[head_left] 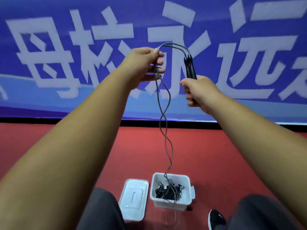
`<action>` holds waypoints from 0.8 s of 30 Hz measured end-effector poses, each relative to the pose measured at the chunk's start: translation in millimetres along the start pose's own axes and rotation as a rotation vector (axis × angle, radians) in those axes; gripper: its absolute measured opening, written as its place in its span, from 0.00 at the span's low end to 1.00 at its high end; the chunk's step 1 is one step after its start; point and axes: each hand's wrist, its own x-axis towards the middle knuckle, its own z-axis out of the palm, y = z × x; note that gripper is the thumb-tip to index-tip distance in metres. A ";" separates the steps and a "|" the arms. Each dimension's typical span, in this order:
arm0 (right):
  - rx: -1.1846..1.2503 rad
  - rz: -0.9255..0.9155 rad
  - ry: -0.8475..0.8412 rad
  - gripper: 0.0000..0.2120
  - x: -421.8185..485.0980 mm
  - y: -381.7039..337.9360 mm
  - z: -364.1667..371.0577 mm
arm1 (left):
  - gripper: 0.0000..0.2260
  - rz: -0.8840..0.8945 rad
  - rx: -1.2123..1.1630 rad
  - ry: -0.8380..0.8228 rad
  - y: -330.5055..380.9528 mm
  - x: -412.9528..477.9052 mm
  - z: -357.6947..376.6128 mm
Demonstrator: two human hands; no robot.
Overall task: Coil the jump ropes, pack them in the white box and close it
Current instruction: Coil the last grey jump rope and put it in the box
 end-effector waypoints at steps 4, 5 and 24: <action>0.063 -0.036 0.004 0.04 -1.4 -62.1 -2.7 | 0.12 0.092 0.021 0.068 67.5 7.3 -4.9; 0.079 -0.047 0.008 0.03 -2.6 -73.9 -2.9 | 0.13 0.108 0.023 0.080 79.7 7.2 -6.4; 0.178 0.070 -0.055 0.06 -14.7 17.7 17.4 | 0.14 -0.210 -0.095 -0.267 -31.4 -41.5 -20.8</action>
